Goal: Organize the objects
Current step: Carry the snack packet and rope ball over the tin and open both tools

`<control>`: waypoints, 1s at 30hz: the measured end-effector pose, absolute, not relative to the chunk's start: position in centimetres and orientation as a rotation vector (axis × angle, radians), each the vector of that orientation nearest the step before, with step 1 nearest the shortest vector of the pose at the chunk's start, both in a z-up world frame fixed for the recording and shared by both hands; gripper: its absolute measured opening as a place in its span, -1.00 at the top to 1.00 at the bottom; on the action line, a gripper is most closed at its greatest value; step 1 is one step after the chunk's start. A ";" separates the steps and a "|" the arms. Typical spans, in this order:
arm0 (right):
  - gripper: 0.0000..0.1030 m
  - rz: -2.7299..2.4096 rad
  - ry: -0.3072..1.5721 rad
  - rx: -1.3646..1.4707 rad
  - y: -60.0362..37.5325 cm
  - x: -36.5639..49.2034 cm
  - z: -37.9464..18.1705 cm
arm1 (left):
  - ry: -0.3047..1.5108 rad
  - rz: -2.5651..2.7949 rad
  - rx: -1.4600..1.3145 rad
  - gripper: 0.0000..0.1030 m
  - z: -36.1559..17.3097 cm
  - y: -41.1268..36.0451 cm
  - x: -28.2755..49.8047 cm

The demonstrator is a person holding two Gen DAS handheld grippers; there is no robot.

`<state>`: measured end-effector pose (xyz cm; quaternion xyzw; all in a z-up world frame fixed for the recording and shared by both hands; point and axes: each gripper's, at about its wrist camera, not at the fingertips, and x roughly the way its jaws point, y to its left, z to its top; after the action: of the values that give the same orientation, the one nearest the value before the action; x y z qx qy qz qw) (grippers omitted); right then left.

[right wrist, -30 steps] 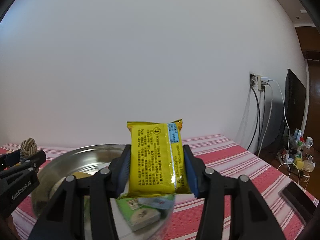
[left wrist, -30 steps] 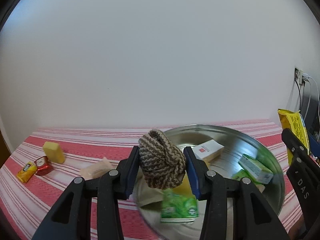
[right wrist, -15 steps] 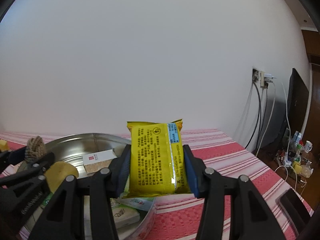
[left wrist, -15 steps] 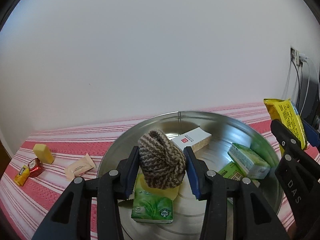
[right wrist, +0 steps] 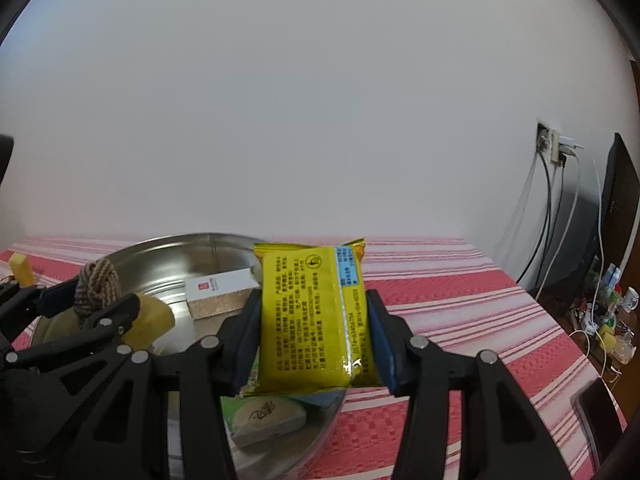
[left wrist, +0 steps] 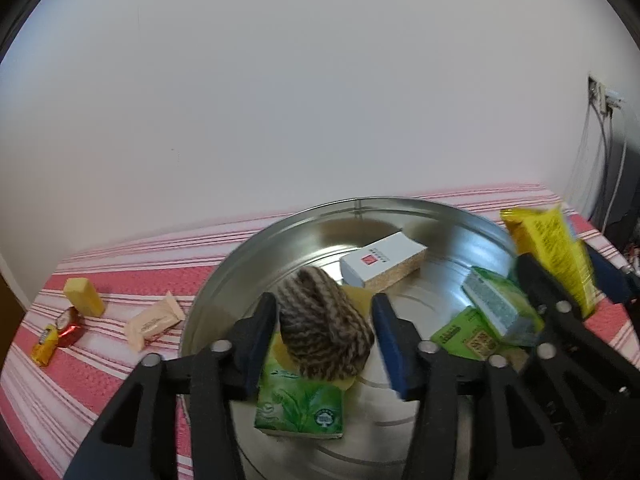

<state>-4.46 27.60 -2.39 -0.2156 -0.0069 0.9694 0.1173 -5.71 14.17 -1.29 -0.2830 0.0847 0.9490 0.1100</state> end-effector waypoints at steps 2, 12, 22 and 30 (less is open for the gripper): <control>-0.08 2.843 -0.012 -0.629 27.6 -4.3 -2.5 | 0.252 2.843 -0.840 -0.43 -1.0 13.7 -5.7; -1.00 2.817 0.172 -0.357 29.6 -1.5 -1.4 | 0.057 2.862 -0.789 -0.81 -0.4 10.8 -5.5; -1.00 2.846 0.113 -0.322 28.0 -1.4 -1.6 | 0.044 2.913 -0.737 -0.81 0.0 8.6 -4.8; -1.00 2.791 0.119 -0.273 28.0 -0.9 -1.4 | 0.078 2.981 -0.723 -0.81 -0.3 6.5 -4.9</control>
<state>-0.88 27.96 -1.40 -0.0960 0.0417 0.9805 0.1664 -4.88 6.49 -0.32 -0.2354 0.0253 0.9709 0.0366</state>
